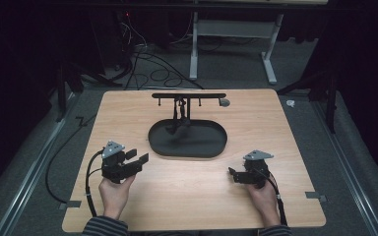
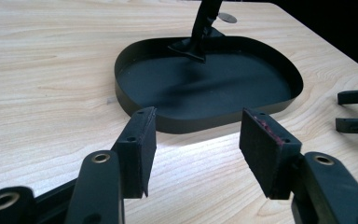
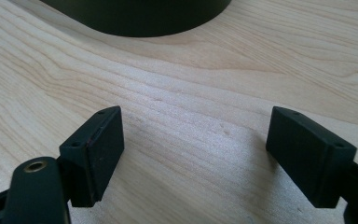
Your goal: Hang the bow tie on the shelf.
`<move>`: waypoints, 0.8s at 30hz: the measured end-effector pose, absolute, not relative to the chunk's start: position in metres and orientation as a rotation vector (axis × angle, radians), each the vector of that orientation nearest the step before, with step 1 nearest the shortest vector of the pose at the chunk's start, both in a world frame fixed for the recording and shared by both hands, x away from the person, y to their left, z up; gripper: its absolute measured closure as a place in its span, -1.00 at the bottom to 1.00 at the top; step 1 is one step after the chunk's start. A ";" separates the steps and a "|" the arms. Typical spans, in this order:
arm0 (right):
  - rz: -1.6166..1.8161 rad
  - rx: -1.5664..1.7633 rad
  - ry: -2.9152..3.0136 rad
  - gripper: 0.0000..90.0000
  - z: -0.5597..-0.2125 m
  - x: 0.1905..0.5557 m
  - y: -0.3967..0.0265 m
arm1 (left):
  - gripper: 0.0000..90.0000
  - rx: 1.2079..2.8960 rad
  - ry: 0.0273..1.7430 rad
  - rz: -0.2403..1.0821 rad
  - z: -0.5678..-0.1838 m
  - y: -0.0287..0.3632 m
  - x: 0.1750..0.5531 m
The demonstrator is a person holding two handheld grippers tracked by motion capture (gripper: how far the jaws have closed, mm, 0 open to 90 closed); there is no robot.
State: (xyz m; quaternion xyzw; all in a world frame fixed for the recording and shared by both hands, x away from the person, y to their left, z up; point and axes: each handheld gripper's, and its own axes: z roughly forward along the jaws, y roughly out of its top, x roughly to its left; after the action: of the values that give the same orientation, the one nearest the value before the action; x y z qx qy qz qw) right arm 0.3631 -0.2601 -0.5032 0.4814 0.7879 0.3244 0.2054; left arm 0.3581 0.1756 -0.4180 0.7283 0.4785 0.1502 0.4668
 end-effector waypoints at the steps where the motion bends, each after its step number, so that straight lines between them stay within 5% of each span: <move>1: 0.903 1.342 2.196 -0.55 -0.503 0.363 -0.260 | 0.03 1.785 1.178 0.370 -0.419 0.176 0.357; 24: 0.903 1.342 2.196 -0.55 -0.503 0.363 -0.260 | 0.02 1.796 1.213 0.348 -0.436 0.178 0.353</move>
State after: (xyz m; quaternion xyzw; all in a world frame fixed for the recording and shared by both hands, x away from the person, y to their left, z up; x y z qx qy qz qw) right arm 0.3630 -0.2601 -0.5032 0.4816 0.7879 0.3241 0.2055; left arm 0.3529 0.1779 -0.4357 0.7283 0.4919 0.1410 0.4558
